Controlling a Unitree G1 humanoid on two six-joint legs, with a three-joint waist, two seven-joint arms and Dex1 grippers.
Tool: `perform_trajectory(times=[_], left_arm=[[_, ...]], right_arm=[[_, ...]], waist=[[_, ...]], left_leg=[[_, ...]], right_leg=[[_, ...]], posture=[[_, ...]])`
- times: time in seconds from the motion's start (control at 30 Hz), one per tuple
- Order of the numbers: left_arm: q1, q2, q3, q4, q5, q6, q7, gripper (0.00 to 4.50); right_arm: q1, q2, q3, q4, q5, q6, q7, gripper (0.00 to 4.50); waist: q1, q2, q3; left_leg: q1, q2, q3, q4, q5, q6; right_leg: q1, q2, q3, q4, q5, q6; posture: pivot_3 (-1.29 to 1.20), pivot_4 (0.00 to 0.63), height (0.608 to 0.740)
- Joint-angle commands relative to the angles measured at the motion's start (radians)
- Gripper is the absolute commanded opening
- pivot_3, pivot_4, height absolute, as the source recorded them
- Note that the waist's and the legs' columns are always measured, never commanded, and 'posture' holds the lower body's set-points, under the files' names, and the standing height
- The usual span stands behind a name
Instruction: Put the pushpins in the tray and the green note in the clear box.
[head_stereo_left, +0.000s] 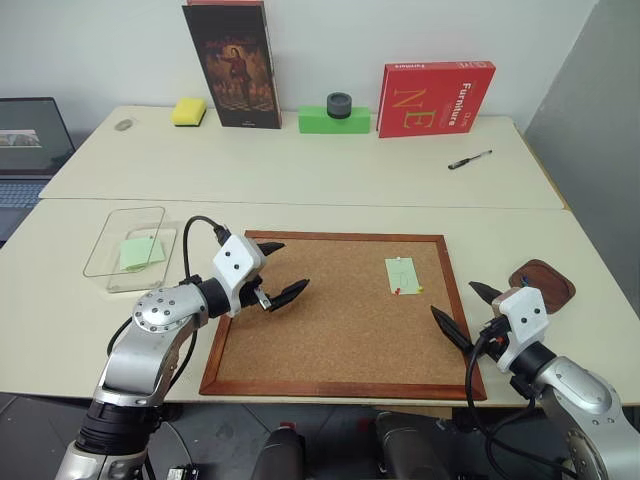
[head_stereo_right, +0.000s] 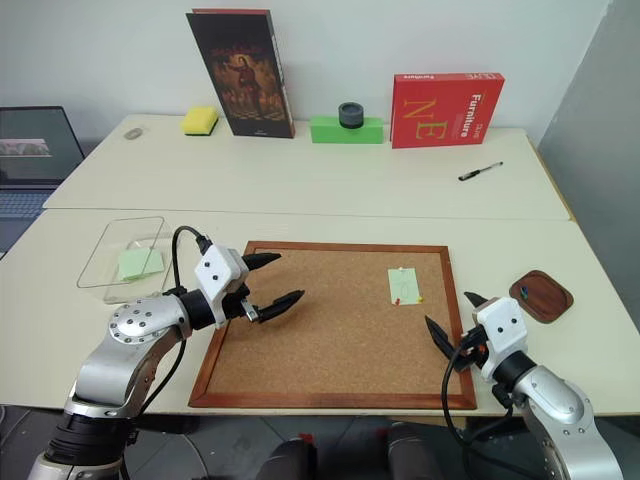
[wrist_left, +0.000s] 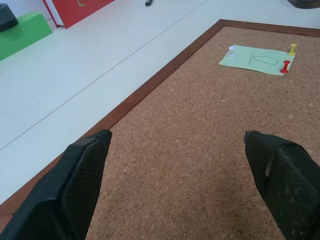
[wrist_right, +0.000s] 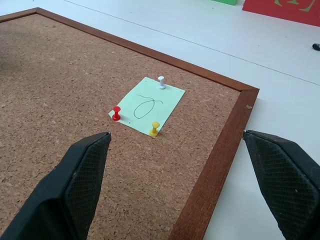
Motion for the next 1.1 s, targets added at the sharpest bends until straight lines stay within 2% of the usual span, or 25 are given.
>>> perform_trajectory(times=[0.03, 0.27, 0.5, 0.87, 0.93, 0.97, 1.1], left_arm=[[-0.019, -0.003, 0.027, -0.015, -0.025, -0.036, -0.016, 4.5], [-0.031, 0.005, 0.017, -0.029, -0.017, 0.025, 0.009, 4.5], [-0.05, -0.004, 0.024, -0.036, -0.094, 0.057, -0.037, 4.5], [-0.075, -0.002, -0.063, -0.039, -0.083, 0.04, -0.098, 4.5], [-0.084, -0.008, -0.072, -0.034, -0.08, 0.033, -0.107, 4.15], [-0.089, -0.011, -0.075, -0.03, -0.078, 0.025, -0.11, 4.13], [-0.105, -0.02, -0.092, -0.016, -0.067, 0.015, -0.119, 3.36]], right_arm=[[-0.019, -0.011, -0.005, -0.02, 0.005, -0.012, 0.009, 4.48], [-0.027, -0.024, 0.003, 0.008, -0.01, -0.029, 0.03, 4.48], [-0.043, -0.025, 0.033, 0.012, -0.023, -0.044, 0.041, 4.48], [-0.043, -0.017, 0.04, -0.007, -0.027, -0.061, 0.038, 4.48], [-0.04, -0.02, 0.037, -0.013, -0.022, -0.058, 0.04, 4.5], [-0.039, -0.023, 0.036, -0.016, -0.017, -0.056, 0.044, 4.5], [-0.043, -0.028, 0.032, -0.026, -0.001, -0.048, 0.055, 4.5]], waist=[[0.0, 0.0, 0.0], [0.0, 0.0, 0.0], [0.0, 0.0, 0.0], [0.0, 0.0, 0.0], [0.0, 0.0, 0.0], [0.0, 0.0, 0.0], [0.0, 0.0, 0.0]], left_leg=[[0.0, 0.0, 0.0, 0.0, 0.0, 0.0], [0.0, 0.0, 0.0, 0.0, 0.0, 0.0], [0.0, 0.0, 0.0, 0.0, 0.0, 0.0], [0.0, 0.0, 0.0, 0.0, 0.0, 0.0], [0.0, 0.0, 0.0, 0.0, 0.0, 0.0], [0.0, 0.0, 0.0, 0.0, 0.0, 0.0], [0.0, 0.0, 0.0, 0.0, 0.0, 0.0]], right_leg=[[0.0, 0.0, 0.0, 0.0, 0.0, 0.0], [0.0, 0.0, 0.0, 0.0, 0.0, 0.0], [0.0, 0.0, 0.0, 0.0, 0.0, 0.0], [0.0, 0.0, 0.0, 0.0, 0.0, 0.0], [0.0, 0.0, 0.0, 0.0, 0.0, 0.0], [0.0, 0.0, 0.0, 0.0, 0.0, 0.0], [0.0, 0.0, 0.0, 0.0, 0.0, 0.0]], posture=[[0.0, 0.15, 0.74], [0.0, 0.15, 0.74], [0.0, 0.15, 0.74], [0.0, 0.15, 0.74], [0.0, 0.15, 0.74], [0.0, 0.15, 0.74], [0.0, 0.15, 0.74]])
